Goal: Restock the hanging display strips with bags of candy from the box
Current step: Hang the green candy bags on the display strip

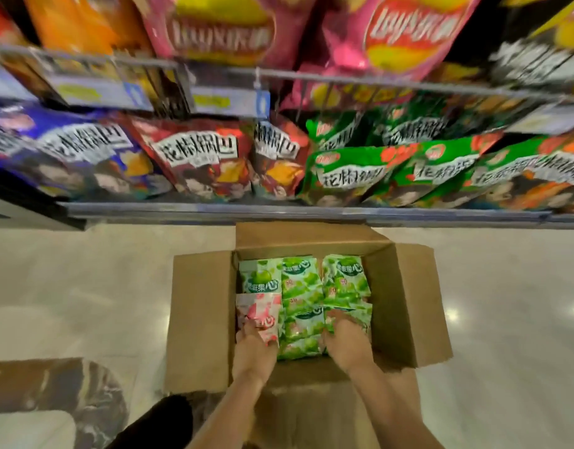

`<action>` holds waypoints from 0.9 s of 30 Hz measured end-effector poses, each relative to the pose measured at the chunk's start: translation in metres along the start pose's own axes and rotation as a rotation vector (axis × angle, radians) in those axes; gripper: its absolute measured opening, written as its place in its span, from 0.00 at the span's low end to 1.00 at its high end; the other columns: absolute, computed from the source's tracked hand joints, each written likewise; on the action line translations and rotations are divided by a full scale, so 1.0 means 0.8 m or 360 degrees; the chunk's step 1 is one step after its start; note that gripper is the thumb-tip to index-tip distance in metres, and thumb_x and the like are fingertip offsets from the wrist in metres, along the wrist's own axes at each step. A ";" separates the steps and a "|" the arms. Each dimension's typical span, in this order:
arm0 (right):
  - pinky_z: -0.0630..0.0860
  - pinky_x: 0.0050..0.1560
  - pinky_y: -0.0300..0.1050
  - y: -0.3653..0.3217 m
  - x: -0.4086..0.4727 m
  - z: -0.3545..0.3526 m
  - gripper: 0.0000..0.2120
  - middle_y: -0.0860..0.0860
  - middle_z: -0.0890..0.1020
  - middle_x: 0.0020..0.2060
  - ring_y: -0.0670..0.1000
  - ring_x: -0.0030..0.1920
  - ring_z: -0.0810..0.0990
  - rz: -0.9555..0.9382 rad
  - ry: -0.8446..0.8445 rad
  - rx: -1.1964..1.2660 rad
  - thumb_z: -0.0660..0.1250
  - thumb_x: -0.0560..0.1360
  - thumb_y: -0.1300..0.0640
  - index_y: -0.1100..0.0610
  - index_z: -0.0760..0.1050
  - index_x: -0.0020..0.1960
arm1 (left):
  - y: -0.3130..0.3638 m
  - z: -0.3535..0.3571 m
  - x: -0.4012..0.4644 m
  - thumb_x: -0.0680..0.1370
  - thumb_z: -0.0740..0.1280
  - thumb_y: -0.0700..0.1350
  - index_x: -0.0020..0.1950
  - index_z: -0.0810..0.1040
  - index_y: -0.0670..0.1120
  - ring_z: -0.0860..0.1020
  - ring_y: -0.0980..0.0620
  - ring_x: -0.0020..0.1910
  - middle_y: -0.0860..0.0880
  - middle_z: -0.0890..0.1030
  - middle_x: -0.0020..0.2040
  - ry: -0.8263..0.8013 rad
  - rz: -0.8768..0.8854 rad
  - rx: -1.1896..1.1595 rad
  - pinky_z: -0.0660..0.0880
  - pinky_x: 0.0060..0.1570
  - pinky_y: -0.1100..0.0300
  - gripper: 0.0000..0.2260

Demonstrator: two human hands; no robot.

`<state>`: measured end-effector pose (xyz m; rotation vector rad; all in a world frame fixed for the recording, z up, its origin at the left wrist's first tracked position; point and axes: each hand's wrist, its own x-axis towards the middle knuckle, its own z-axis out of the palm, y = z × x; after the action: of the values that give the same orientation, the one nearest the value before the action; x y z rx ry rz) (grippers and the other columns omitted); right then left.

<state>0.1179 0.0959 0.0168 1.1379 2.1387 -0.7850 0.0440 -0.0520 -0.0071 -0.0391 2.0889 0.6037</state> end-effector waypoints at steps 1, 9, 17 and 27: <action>0.76 0.45 0.44 0.003 0.018 0.014 0.21 0.54 0.75 0.62 0.54 0.52 0.80 -0.0007 0.0004 0.0017 0.61 0.78 0.53 0.53 0.64 0.70 | -0.010 0.012 0.017 0.77 0.64 0.44 0.76 0.53 0.44 0.71 0.42 0.64 0.41 0.68 0.68 -0.0003 -0.0046 -0.0069 0.69 0.61 0.54 0.31; 0.76 0.51 0.48 0.020 0.125 0.082 0.23 0.56 0.68 0.67 0.56 0.60 0.76 -0.0057 0.0156 0.0088 0.60 0.79 0.53 0.56 0.61 0.71 | -0.056 0.069 0.109 0.77 0.64 0.38 0.74 0.57 0.39 0.74 0.40 0.62 0.38 0.76 0.62 0.0050 -0.0159 -0.0308 0.70 0.57 0.55 0.27; 0.68 0.62 0.49 0.006 0.185 0.092 0.24 0.60 0.67 0.67 0.59 0.67 0.66 -0.0177 0.0309 -0.0051 0.58 0.80 0.54 0.62 0.58 0.72 | -0.078 0.098 0.149 0.70 0.70 0.46 0.72 0.59 0.43 0.71 0.42 0.65 0.42 0.72 0.64 0.0195 -0.0195 -0.0410 0.70 0.61 0.53 0.34; 0.71 0.59 0.54 -0.013 0.221 0.089 0.28 0.62 0.71 0.63 0.62 0.63 0.71 0.0065 0.0378 0.0244 0.67 0.75 0.50 0.63 0.61 0.67 | -0.077 0.100 0.156 0.71 0.72 0.46 0.70 0.58 0.41 0.66 0.42 0.67 0.41 0.67 0.67 0.0139 -0.0282 -0.0241 0.68 0.65 0.50 0.34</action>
<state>0.0424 0.1306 -0.1550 1.4117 2.2699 -0.8433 0.0517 -0.0462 -0.1670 -0.3394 2.0921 0.6601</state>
